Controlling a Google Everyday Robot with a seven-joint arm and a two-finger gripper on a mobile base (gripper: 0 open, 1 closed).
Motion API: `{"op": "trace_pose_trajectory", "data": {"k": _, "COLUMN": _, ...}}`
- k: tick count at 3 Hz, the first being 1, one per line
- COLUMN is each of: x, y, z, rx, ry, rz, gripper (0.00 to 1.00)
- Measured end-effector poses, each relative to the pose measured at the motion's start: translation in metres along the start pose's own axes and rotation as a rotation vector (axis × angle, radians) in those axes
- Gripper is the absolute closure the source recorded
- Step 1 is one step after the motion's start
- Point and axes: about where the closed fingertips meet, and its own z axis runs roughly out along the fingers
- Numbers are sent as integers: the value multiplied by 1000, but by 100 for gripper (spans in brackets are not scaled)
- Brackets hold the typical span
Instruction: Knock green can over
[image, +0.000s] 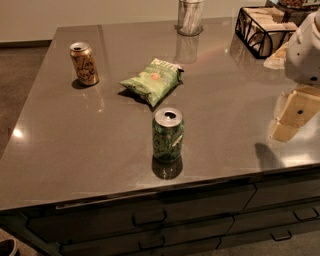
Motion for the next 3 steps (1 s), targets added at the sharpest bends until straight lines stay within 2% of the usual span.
{"op": "trace_pose_trajectory", "data": {"k": 2, "x": -1, "y": 0, "z": -1, "rx": -19, "ry": 1, "rz": -6, "gripper": 0}}
{"op": "trace_pose_trajectory", "data": {"k": 3, "x": -16, "y": 14, "z": 4, "rx": -42, "ry": -44, "rz": -33, "gripper": 0}}
